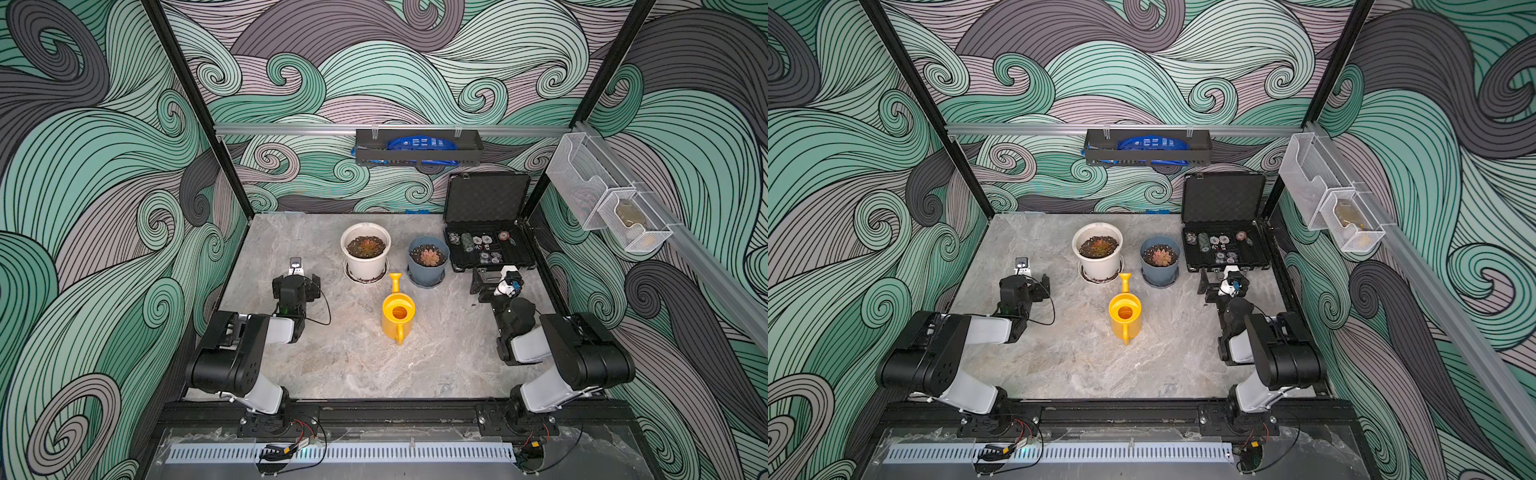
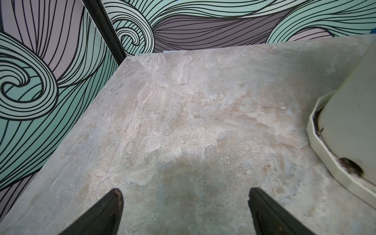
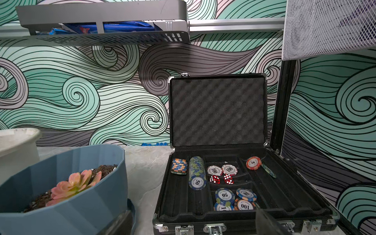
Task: Water the succulent around the soil edge
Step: Reset both arms
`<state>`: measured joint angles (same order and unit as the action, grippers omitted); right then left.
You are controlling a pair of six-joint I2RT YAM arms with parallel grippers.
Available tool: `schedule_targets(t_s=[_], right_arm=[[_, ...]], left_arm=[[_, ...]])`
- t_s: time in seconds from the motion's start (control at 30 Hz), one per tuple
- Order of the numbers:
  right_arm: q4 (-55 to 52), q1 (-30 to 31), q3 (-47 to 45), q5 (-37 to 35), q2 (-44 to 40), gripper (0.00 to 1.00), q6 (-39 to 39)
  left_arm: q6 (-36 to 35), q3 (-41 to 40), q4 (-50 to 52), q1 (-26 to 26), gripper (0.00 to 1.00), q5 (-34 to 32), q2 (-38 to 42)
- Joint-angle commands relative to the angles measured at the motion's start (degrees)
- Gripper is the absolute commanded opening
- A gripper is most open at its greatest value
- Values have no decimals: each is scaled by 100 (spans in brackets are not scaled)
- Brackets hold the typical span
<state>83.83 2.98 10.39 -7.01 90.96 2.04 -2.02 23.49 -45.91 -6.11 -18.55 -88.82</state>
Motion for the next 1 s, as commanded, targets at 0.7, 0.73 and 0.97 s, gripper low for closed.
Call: schedule_targets(t_s=[0.7,0.73,0.97], right_arm=[[-416,-166,191,1302,-18,99,-292],[-416,-168,191,1307,-28,99,-292],[-425,-170,192,1310,-17,99,-292]], left_arm=[[-128,-98,-752,55,99,142,-195],[-130,-98,-752,50,99,144,-204],[-129,-98,-751,50,99,149,-190]])
